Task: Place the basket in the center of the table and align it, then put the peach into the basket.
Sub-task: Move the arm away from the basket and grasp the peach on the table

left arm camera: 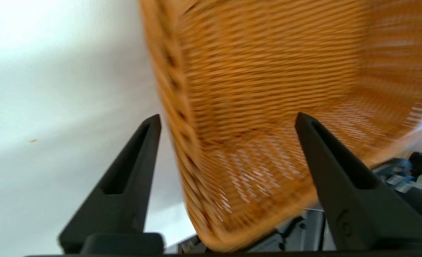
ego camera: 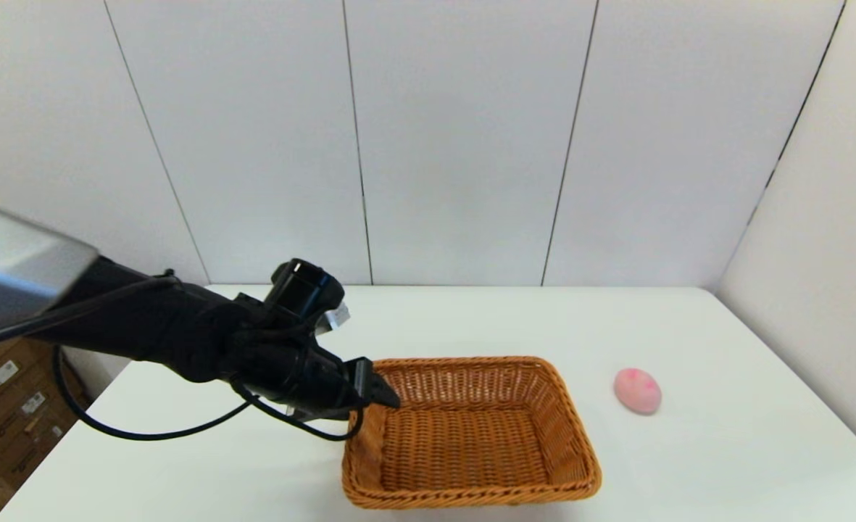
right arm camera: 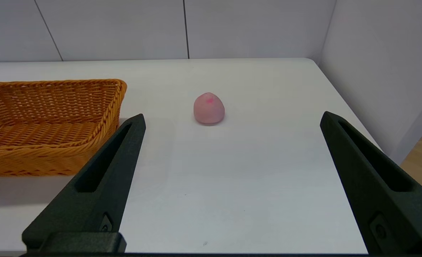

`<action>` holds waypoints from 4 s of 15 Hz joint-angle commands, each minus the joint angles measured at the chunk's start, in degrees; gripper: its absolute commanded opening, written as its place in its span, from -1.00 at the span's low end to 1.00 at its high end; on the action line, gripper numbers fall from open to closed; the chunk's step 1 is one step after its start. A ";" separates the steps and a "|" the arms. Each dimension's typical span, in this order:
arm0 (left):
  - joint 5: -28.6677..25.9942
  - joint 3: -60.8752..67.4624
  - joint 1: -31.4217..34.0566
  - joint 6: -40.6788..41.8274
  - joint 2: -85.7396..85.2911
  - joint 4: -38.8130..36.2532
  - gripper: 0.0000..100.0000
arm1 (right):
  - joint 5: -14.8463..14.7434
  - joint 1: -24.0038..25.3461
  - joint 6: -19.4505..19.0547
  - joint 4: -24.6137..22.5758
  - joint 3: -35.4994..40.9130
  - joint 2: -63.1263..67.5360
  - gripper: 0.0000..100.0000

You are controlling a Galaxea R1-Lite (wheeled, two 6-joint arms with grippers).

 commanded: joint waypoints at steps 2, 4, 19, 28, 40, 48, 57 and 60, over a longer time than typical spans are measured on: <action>4.54 1.14 0.52 6.94 -32.82 9.04 1.00 | 0.00 0.00 0.02 -0.02 0.01 0.07 1.00; 8.23 2.20 0.43 9.22 -43.54 13.43 1.00 | 0.00 0.00 0.02 -0.02 0.01 0.07 1.00; 15.62 34.72 27.06 31.72 -101.99 13.69 1.00 | 0.00 0.00 0.11 -0.02 0.01 0.07 1.00; 19.66 58.71 27.94 30.58 -112.18 -5.55 1.00 | 0.00 0.00 0.11 -0.02 0.01 0.07 1.00; 20.01 58.54 27.94 27.33 -112.18 -5.55 1.00 | -0.18 1.93 -6.13 -18.74 -22.14 83.22 1.00; 19.92 58.62 27.94 27.15 -112.18 -5.55 1.00 | -0.44 5.80 -0.24 -34.83 -29.52 107.83 1.00; 19.92 58.54 27.94 26.71 -112.18 -5.64 1.00 | -0.71 5.19 -0.33 -34.91 -32.16 114.24 1.00; 20.01 58.62 27.94 26.54 -112.18 -5.64 1.00 | -1.23 4.39 -0.24 -34.91 -33.74 116.35 1.00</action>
